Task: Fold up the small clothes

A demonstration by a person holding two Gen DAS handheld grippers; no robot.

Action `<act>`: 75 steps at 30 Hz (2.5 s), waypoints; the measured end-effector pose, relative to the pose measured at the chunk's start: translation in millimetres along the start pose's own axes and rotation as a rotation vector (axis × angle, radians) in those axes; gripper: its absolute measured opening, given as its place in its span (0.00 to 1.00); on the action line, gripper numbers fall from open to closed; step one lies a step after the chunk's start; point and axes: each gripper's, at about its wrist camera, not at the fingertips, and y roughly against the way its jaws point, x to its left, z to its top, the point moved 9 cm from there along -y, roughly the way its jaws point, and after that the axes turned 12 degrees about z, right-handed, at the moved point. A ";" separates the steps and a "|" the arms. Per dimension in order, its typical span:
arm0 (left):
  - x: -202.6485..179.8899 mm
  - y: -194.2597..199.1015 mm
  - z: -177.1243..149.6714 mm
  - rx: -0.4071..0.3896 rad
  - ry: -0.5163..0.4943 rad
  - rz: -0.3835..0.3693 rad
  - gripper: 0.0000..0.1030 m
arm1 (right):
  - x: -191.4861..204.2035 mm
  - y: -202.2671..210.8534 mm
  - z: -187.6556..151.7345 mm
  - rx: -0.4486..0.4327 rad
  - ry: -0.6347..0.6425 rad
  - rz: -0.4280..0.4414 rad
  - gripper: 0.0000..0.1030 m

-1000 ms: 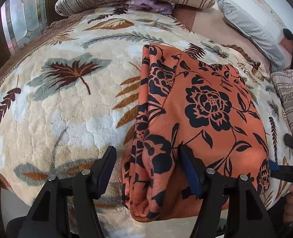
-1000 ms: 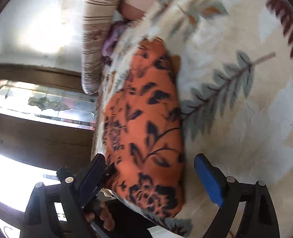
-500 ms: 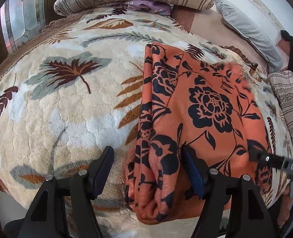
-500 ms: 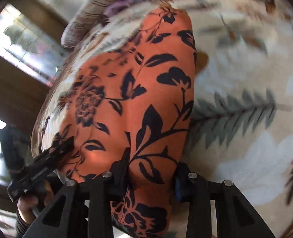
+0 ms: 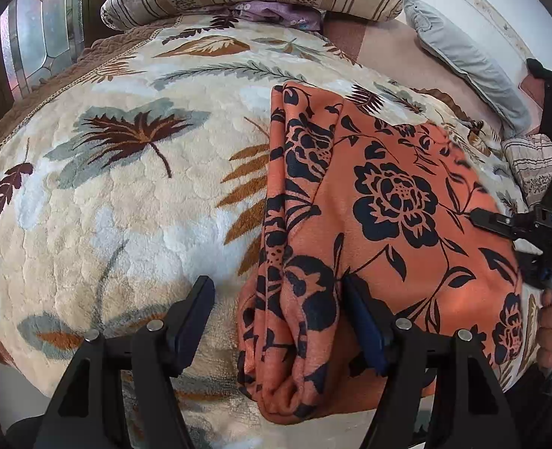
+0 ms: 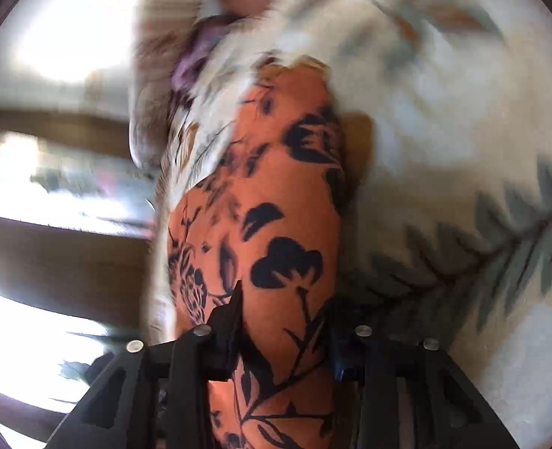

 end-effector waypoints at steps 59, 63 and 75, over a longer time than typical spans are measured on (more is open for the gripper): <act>-9.5 56.4 52.2 -0.074 -0.072 0.068 0.65 | 40.2 79.5 -76.6 -0.120 0.127 -0.035 0.75; -9.7 63.8 47.9 -0.079 -0.073 0.064 0.65 | 27.4 91.1 -85.0 -0.134 0.090 -0.045 0.75; -8.8 36.5 51.2 0.011 -0.002 -0.120 0.82 | 9.7 93.7 -66.1 -0.135 0.030 -0.012 0.76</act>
